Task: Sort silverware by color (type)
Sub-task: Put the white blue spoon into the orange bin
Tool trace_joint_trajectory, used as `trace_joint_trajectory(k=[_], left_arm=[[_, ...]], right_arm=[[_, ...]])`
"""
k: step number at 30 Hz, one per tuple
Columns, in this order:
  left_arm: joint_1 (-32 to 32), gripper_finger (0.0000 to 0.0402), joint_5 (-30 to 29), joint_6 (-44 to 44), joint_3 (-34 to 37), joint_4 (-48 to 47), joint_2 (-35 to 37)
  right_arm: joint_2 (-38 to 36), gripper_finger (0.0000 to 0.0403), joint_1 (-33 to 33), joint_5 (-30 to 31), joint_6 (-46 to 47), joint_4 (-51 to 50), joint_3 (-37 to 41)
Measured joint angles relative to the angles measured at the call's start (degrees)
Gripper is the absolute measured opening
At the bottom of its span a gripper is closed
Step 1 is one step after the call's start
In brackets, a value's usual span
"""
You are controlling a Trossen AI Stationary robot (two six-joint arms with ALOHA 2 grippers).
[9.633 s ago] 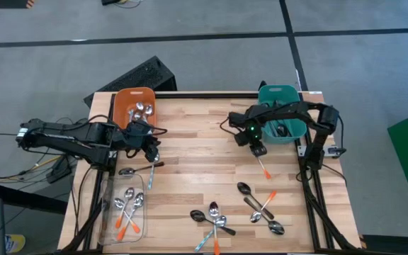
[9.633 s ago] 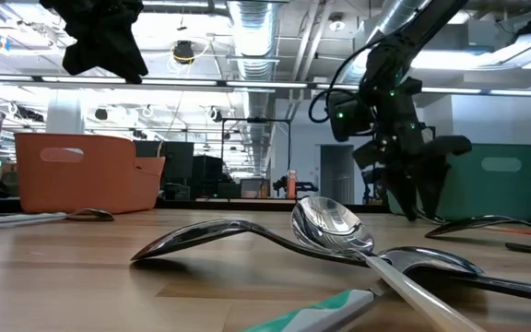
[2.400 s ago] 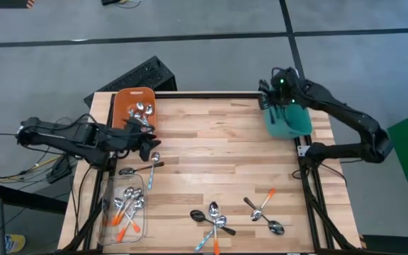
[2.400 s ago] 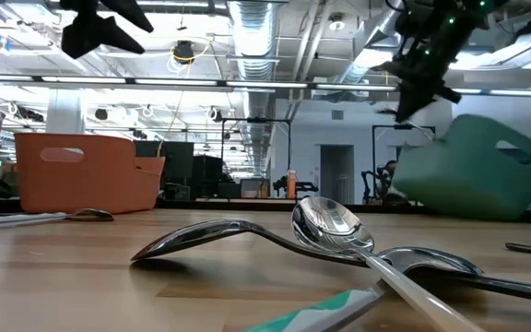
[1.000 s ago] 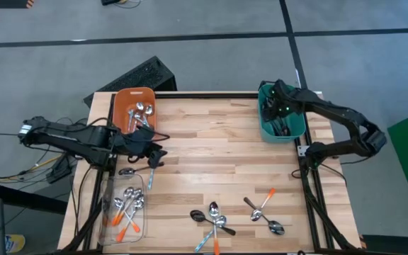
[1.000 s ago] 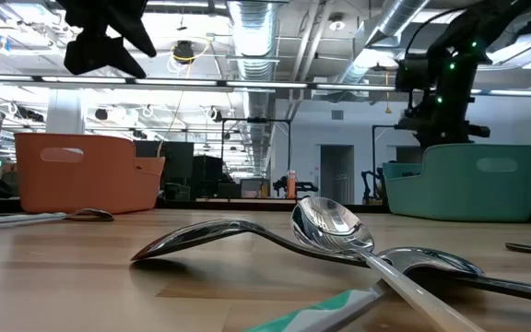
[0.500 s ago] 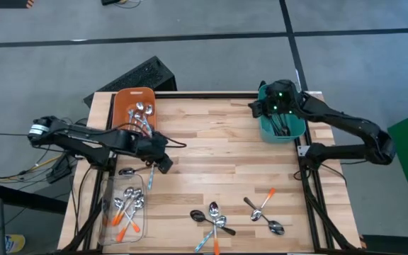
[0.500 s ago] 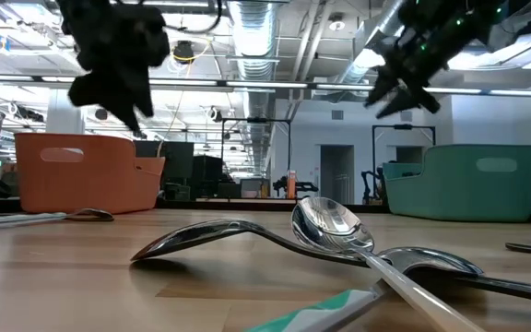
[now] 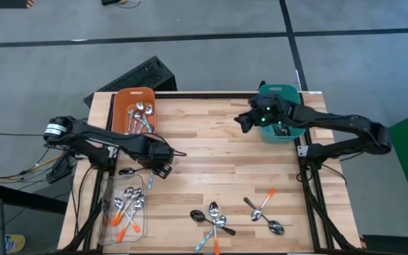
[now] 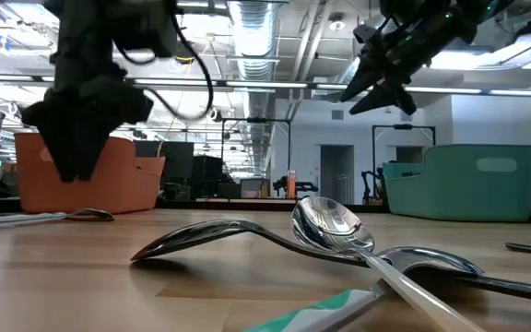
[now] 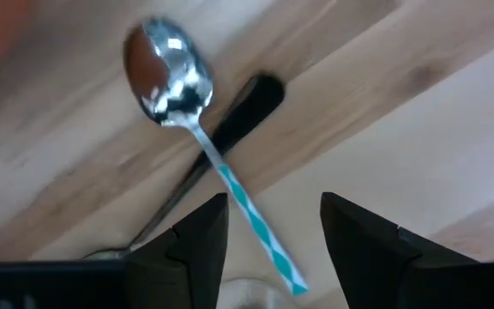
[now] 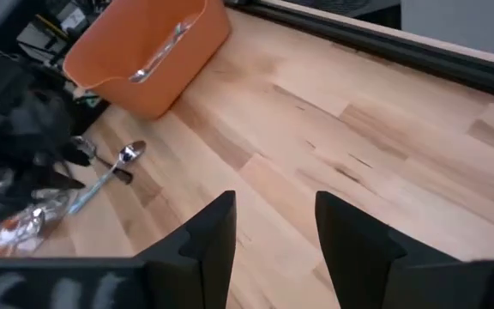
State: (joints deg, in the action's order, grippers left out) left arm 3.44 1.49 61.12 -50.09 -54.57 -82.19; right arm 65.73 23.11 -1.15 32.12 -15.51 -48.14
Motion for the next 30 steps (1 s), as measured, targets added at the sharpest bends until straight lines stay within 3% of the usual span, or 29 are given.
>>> trace_joint_trajectory(k=[9,22,30], left_arm=[[-0.45,0.0147,3.07,0.92,2.74,0.18,-7.10],[-0.89,0.0076,2.77,-1.69,7.90,10.82,-6.60],[-0.98,0.0020,2.86,-3.43,8.97,10.69,-5.96]], right_arm=[[0.17,0.0180,0.32,0.00,-0.42,2.81,-0.02],[0.11,0.0180,2.99,-0.13,-1.09,2.83,0.00],[0.11,0.0180,2.71,-0.39,-1.05,3.54,-0.02]])
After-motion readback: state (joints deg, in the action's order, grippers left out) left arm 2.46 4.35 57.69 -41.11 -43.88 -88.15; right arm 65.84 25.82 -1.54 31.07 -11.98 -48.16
